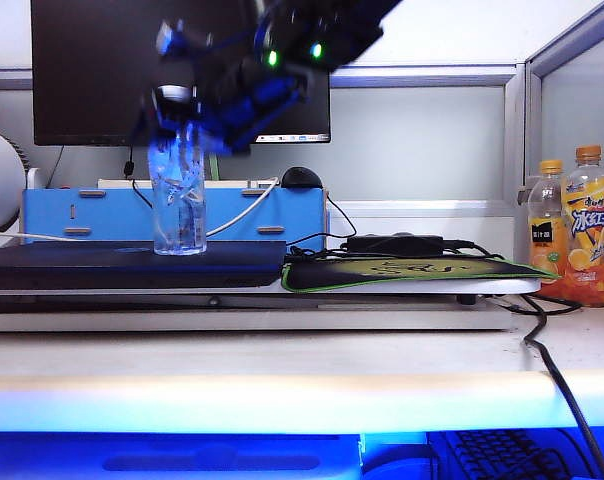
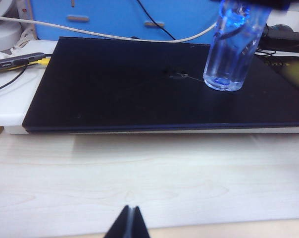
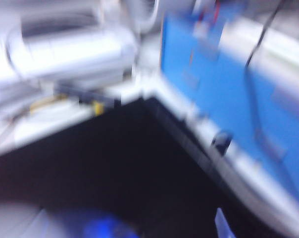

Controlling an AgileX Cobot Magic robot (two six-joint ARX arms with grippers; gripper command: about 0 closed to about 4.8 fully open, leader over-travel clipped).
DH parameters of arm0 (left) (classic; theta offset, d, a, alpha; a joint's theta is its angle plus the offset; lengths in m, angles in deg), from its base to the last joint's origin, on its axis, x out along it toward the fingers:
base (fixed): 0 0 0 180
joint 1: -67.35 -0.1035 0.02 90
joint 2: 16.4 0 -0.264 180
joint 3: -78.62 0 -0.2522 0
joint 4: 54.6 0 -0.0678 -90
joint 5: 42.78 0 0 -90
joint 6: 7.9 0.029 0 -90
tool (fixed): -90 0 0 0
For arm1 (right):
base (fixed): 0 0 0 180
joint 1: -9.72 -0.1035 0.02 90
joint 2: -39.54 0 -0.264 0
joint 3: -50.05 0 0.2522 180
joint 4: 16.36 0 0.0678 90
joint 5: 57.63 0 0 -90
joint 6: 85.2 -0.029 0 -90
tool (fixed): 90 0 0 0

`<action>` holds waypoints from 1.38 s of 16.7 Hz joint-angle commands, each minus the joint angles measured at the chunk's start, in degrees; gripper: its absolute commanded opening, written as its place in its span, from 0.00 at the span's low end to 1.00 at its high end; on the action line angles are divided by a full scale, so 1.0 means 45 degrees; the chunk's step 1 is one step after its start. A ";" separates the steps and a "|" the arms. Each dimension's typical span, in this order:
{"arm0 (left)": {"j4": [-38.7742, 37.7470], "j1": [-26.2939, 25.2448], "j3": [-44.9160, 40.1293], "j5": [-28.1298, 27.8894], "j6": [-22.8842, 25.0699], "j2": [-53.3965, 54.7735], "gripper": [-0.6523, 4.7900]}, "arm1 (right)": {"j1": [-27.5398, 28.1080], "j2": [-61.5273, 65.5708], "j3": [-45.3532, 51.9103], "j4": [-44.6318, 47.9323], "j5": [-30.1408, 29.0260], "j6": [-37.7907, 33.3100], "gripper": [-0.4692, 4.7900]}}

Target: Pick up the mineral water bottle and place it on the laptop.

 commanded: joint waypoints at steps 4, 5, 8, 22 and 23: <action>-0.0078 -0.0005 0.0000 0.0083 0.0019 -0.0024 0.12 | 0.0000 -0.1282 -0.0170 0.1413 0.0573 0.0039 1.00; -0.0078 -0.0005 0.0000 0.0083 0.0019 -0.0024 0.12 | 0.0000 -0.1656 -0.0170 0.1418 0.0986 0.0039 1.00; -0.0078 -0.0005 0.0000 0.0087 0.0019 -0.0024 0.12 | 0.0000 -0.2783 -0.0170 0.1399 0.2161 0.0044 0.63; -0.0078 -0.0005 0.0000 0.0083 0.0019 -0.0024 0.12 | 0.0092 -1.4523 -0.0165 -0.5202 0.5255 0.2671 0.08; -0.0078 -0.0005 0.0000 0.0083 0.0019 -0.0024 0.12 | 0.0087 -1.5246 -0.0160 -0.5644 0.5853 0.2905 0.08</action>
